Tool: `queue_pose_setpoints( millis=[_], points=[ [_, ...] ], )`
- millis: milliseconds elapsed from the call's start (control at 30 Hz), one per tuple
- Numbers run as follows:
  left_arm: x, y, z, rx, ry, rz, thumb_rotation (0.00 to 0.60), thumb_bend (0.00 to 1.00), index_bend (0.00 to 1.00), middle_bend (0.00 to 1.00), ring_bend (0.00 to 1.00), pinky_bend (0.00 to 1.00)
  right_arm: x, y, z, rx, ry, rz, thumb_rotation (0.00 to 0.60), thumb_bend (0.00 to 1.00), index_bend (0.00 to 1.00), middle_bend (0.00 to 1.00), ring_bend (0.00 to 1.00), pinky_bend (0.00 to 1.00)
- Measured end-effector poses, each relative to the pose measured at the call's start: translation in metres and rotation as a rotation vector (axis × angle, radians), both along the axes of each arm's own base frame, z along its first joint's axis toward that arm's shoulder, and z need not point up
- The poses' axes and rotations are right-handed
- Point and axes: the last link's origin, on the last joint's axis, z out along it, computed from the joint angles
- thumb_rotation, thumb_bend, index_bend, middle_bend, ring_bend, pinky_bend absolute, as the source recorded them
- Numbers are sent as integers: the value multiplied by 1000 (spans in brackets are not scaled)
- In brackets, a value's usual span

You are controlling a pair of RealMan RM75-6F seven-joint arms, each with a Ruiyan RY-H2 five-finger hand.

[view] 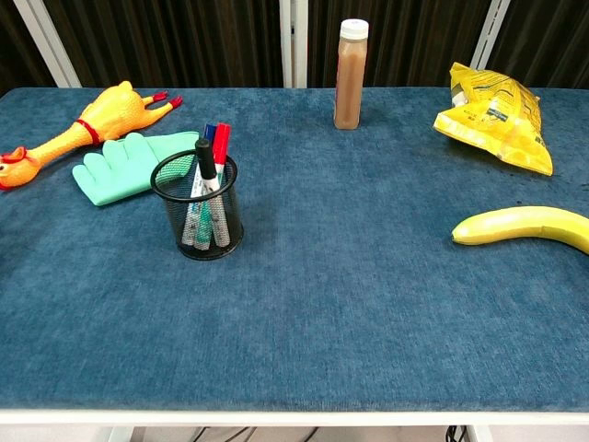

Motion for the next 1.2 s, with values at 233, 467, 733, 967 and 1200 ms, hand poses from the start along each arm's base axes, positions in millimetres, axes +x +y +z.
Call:
queue_pose_setpoints(
  millis=[233, 467, 733, 967, 1200],
  points=[
    [3, -2, 0, -8, 4, 7, 600, 60, 46, 34, 0, 47, -1, 0, 2, 0, -19, -3, 600, 109, 0, 0, 0, 0],
    [7, 0, -1, -23, 1, -7, 600, 84, 48, 34, 0, 49, 0, 1, 5, -10, -28, 1, 600, 109, 0, 0, 0, 0],
    [28, 3, 0, -56, -5, -68, 600, 84, 60, 34, 0, 58, 2, 1, 10, -31, -51, -4, 600, 112, 0, 0, 0, 0],
    [55, 14, -7, -130, 19, -124, 600, 84, 92, 63, 3, 165, 6, 1, 16, -40, -65, 6, 600, 111, 0, 0, 0, 0],
    [105, 21, -26, -253, 90, -230, 600, 84, 107, 118, 12, 230, 7, 0, 21, -54, -87, 11, 600, 117, 0, 0, 0, 0]
  ],
)
